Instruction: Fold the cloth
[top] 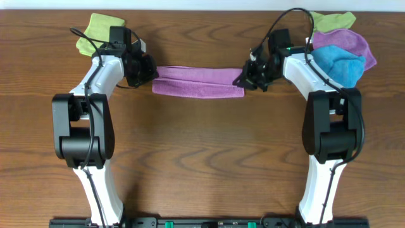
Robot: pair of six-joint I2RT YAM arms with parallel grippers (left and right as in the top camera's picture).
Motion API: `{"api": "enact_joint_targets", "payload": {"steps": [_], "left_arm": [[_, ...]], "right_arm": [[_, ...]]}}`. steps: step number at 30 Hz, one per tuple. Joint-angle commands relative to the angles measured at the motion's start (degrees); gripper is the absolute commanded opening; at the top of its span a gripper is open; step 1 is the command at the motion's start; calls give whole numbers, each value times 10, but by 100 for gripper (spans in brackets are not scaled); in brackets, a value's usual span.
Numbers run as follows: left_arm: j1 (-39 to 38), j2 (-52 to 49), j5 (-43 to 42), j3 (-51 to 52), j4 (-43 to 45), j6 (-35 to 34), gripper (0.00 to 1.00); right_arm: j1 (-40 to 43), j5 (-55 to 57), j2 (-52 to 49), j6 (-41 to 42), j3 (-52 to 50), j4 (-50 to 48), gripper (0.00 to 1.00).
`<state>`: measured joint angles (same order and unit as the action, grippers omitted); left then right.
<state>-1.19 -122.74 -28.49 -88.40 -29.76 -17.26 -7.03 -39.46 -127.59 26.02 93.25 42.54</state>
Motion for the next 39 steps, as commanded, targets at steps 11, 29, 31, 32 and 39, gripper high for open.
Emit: {"api": "enact_joint_targets", "payload": {"steps": [11,29,31,32,39], "left_arm": [[8,18,52,-12,-24,23,6],[13,18,45,-107,-109,41,63],[10,18,45,-141,-138,54,33],[7,18,50,-155,-147,57,13],[-30,17,165,-154,-156,57,6]], "right_arm": [[16,19,-5,-25,10,50,2],[46,28,-5,-54,64,85,59],[49,32,-5,-56,96,96,7],[49,33,-5,-64,113,101,1],[-10,180,-6,-99,156,109,1]]}}
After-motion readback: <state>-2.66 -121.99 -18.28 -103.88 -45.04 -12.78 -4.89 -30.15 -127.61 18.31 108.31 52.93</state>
